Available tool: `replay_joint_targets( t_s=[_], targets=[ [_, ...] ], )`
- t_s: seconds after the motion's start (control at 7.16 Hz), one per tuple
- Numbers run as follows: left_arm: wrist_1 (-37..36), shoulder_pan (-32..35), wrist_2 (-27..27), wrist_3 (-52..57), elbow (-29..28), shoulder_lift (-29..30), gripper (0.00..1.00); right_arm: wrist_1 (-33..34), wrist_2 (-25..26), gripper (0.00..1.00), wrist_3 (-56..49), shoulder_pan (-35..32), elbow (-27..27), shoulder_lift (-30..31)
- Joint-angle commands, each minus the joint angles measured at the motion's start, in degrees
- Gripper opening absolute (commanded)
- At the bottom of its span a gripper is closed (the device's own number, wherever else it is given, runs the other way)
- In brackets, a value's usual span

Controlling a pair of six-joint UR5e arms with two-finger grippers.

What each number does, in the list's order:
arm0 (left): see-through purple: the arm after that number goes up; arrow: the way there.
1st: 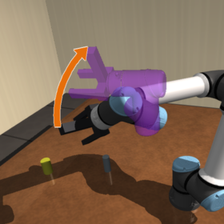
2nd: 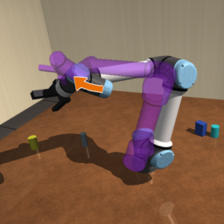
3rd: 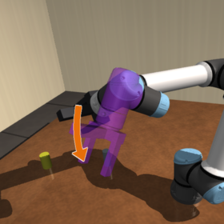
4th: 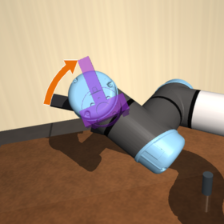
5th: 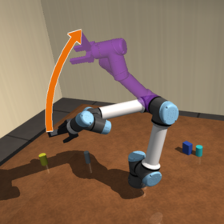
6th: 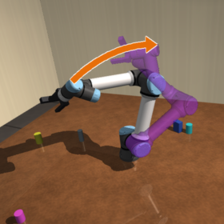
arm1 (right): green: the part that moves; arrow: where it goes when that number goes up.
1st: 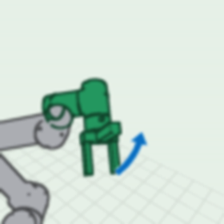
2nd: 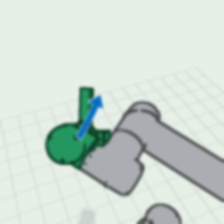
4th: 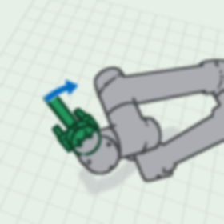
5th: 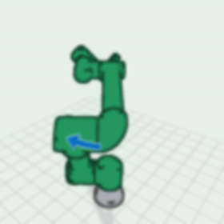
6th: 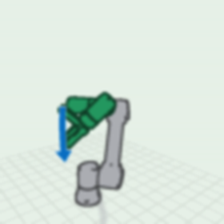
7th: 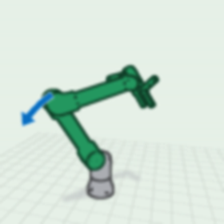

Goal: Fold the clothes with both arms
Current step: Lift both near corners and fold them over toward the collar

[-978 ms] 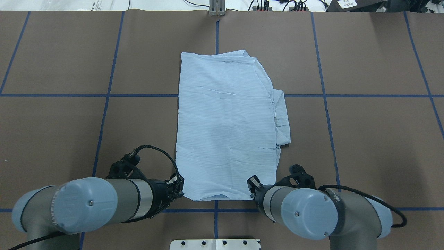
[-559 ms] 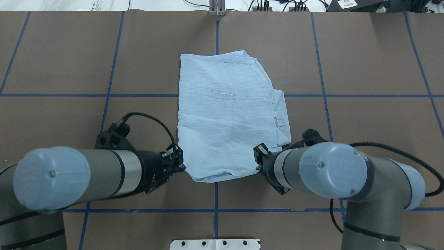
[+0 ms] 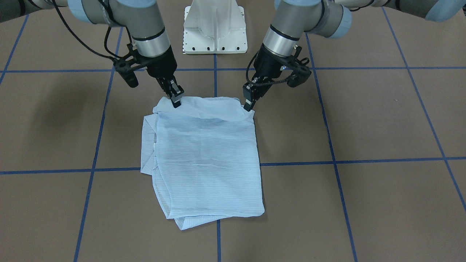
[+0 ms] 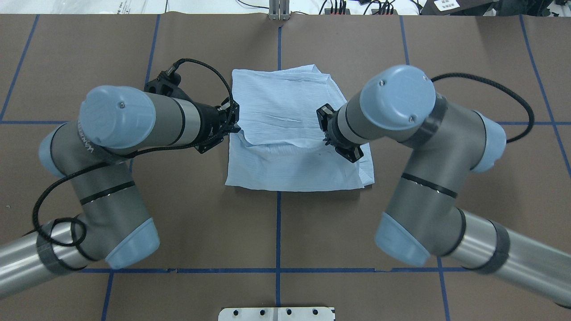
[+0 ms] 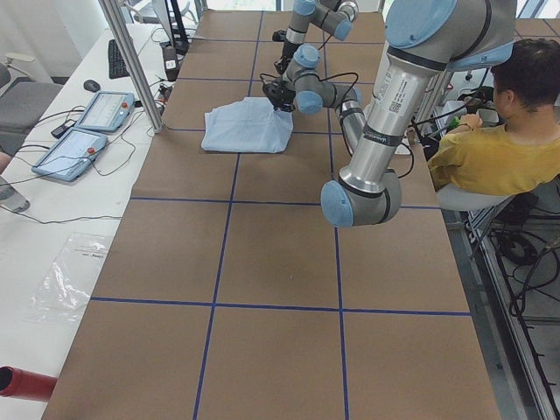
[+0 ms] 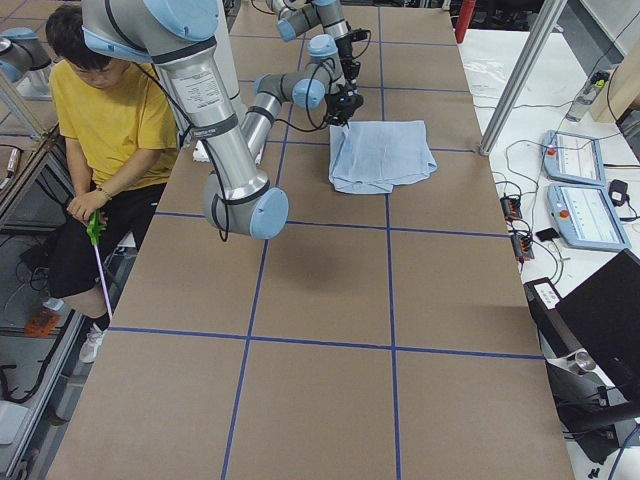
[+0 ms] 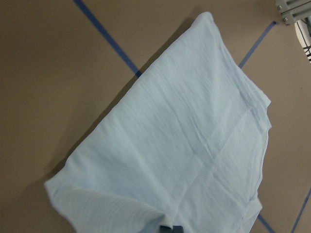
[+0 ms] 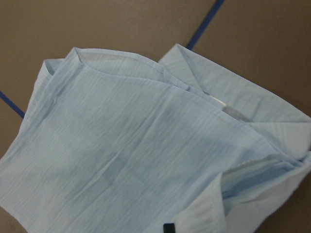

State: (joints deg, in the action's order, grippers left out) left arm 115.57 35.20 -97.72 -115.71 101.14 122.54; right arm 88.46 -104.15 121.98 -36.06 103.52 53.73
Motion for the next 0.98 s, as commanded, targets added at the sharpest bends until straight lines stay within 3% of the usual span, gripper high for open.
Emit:
replay_joint_targets(
  t_s=[0.0, 0.28, 0.56, 0.7, 0.84],
  targets=[
    [13.3, 4.2, -0.4, 3.0, -17.4, 5.2, 0.00, -8.2, -7.3, 0.00, -5.4, -7.3, -20.9, -9.3],
    [16.5, 5.5, -0.3, 4.0, -23.6, 7.8, 0.00, -9.3, -8.3, 0.00, -12.0, -9.8, -29.6, -13.2],
    [16.7, 5.6, -0.3, 6.7, -25.6, 8.3, 0.00, -18.9, -8.3, 0.00, -12.8, -10.2, -40.5, -16.3],
    [18.1, 6.3, -0.3, 7.9, -28.9, 10.4, 0.00, -19.8, -8.2, 0.11, -12.9, -10.2, -41.9, -16.6],
    [21.7, 7.2, -0.3, 9.8, -34.0, 12.7, 0.00, -22.0, -8.1, 0.11, -13.7, -10.3, -44.2, -17.3]
  ],
)
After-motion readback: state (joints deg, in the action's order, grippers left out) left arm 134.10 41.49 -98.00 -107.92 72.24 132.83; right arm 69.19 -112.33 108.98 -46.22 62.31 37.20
